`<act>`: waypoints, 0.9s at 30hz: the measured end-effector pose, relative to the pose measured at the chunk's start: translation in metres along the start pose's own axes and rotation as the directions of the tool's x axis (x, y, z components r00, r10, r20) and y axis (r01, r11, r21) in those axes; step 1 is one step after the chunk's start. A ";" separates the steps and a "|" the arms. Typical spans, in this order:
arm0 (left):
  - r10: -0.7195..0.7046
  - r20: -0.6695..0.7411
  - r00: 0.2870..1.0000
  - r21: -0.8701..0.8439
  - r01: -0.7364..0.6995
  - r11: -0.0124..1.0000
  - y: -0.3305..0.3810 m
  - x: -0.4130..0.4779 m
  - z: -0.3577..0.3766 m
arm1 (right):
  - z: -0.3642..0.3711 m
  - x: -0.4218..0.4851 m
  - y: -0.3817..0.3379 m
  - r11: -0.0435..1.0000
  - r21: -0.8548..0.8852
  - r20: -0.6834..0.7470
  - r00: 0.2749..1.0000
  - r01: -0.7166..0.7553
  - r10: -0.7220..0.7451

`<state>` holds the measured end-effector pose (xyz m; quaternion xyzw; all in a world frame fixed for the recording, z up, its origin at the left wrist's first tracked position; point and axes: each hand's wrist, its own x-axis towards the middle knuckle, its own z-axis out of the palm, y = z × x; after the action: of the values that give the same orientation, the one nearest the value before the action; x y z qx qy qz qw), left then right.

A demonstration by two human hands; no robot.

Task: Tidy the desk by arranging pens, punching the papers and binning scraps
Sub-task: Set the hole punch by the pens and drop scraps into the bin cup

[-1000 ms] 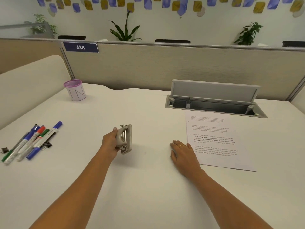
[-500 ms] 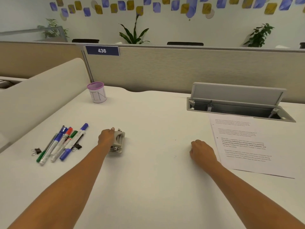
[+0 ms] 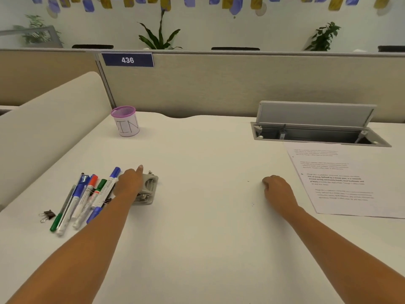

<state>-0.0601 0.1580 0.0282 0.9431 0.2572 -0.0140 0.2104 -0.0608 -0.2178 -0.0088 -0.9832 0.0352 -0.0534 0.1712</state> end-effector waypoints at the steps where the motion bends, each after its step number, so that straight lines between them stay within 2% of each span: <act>1: 0.008 -0.062 0.998 0.024 -0.007 1.000 0.001 0.000 0.002 | 0.000 0.000 -0.001 1.000 0.017 0.001 1.000 0.009 -0.009; 3: 0.024 -0.287 0.958 -0.105 -0.056 0.993 0.004 -0.010 0.007 | 0.000 0.001 -0.002 0.998 0.052 0.009 0.999 0.031 -0.031; 4: 0.069 -0.370 0.927 -0.150 -0.133 0.980 0.010 -0.019 0.010 | 0.000 0.001 -0.003 0.998 0.058 0.022 0.999 0.037 -0.038; 6: 0.261 -0.451 0.854 -0.106 -0.341 0.934 0.022 -0.035 0.022 | 0.001 0.003 -0.005 0.996 0.066 0.050 0.997 0.058 -0.061; 8: 0.439 -0.436 0.785 -0.074 -0.518 0.853 0.030 -0.048 0.037 | -0.001 0.005 -0.008 0.994 0.069 0.092 0.992 0.080 -0.086; 11: 0.613 -0.339 0.714 0.019 -0.646 0.763 0.033 -0.063 0.061 | -0.002 0.008 -0.012 0.988 0.061 0.148 0.977 0.144 -0.152; 14: 0.622 -0.155 0.768 -0.010 -0.630 0.776 0.030 -0.071 0.081 | -0.002 0.006 -0.014 0.971 0.026 0.220 0.947 0.236 -0.236; 16: 0.585 -0.108 0.804 -0.011 -0.589 0.808 0.029 -0.070 0.086 | -0.001 0.003 -0.015 0.960 0.016 0.252 0.928 0.281 -0.275; 20: 0.567 -0.097 0.818 0.028 -0.567 0.823 0.029 -0.071 0.086 | -0.005 -0.005 -0.015 0.947 0.014 0.265 0.912 0.320 -0.312; 27: 0.569 -0.133 0.812 0.074 -0.564 0.822 0.029 -0.072 0.087 | -0.013 -0.030 -0.003 0.949 0.088 0.347 0.883 0.304 -0.315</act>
<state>-0.1012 0.0653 -0.0299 0.9783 -0.0206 0.1158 0.1705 -0.0924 -0.2164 0.0018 -0.9666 -0.1546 0.0984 0.1793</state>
